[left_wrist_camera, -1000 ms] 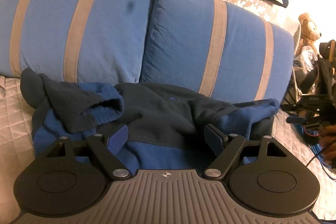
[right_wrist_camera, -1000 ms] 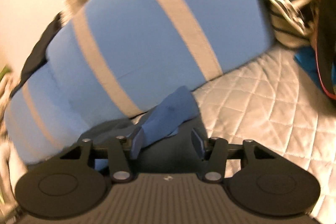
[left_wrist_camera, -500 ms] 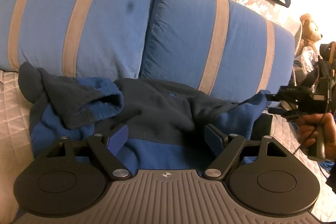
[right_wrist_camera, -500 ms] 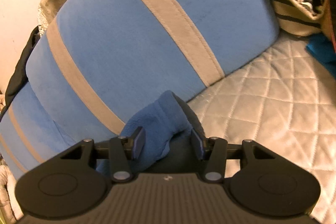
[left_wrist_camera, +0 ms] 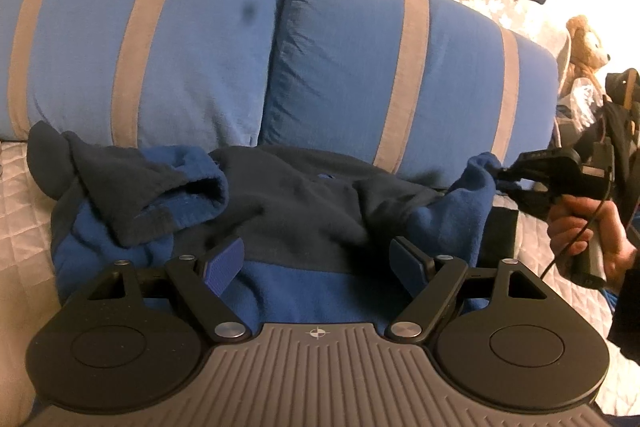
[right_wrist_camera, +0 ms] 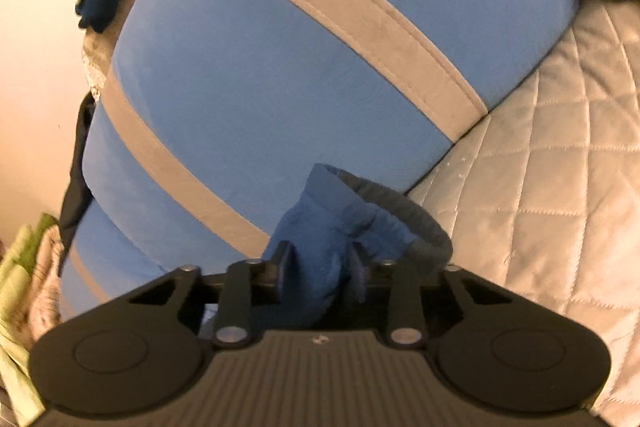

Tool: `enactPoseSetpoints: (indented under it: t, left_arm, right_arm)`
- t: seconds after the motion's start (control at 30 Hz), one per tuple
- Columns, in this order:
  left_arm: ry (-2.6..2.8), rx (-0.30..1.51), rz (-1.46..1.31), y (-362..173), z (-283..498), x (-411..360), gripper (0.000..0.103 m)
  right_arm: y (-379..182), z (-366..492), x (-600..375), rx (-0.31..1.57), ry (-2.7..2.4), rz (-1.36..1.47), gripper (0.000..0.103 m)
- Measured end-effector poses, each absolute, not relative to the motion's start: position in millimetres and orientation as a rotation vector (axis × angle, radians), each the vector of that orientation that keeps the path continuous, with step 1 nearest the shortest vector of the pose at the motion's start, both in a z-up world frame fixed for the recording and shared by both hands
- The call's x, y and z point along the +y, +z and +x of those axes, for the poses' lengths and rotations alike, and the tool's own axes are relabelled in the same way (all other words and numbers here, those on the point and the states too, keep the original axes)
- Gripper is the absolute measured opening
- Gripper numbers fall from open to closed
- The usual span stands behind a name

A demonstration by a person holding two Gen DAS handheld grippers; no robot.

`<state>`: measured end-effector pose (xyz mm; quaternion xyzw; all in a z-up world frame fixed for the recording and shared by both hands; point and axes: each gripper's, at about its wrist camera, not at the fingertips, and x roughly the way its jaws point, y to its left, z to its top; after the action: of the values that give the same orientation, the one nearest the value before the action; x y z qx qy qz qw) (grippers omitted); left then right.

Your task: Fold clothes

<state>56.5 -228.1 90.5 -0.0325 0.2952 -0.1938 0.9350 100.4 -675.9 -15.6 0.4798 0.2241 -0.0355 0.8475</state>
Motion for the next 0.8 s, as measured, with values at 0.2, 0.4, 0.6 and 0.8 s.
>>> enactPoseSetpoints:
  t: [0.2, 0.4, 0.6, 0.8]
  left_arm:
    - [-0.401, 0.601, -0.059, 89.6, 56.2, -228.8, 0.08]
    - [-0.397, 0.592, -0.061, 89.8, 54.9, -227.8, 0.08]
    - [-0.413, 0.566, -0.055, 91.9, 49.7, -229.2, 0.08]
    - [-0.44, 0.527, -0.052, 96.6, 42.1, -231.2, 0.08]
  right_arm:
    - [16.9, 95.5, -668.6, 0.504, -0.136, 0.831, 0.006]
    - [85.5, 81.3, -683.2, 0.5, -0.267, 0.614, 0.006]
    - [132.1, 53.4, -715.4, 0.555, -0.424, 0.477, 0.006]
    - [146.2, 2.3, -758.3, 0.612, -0.59, 0.432, 0.006]
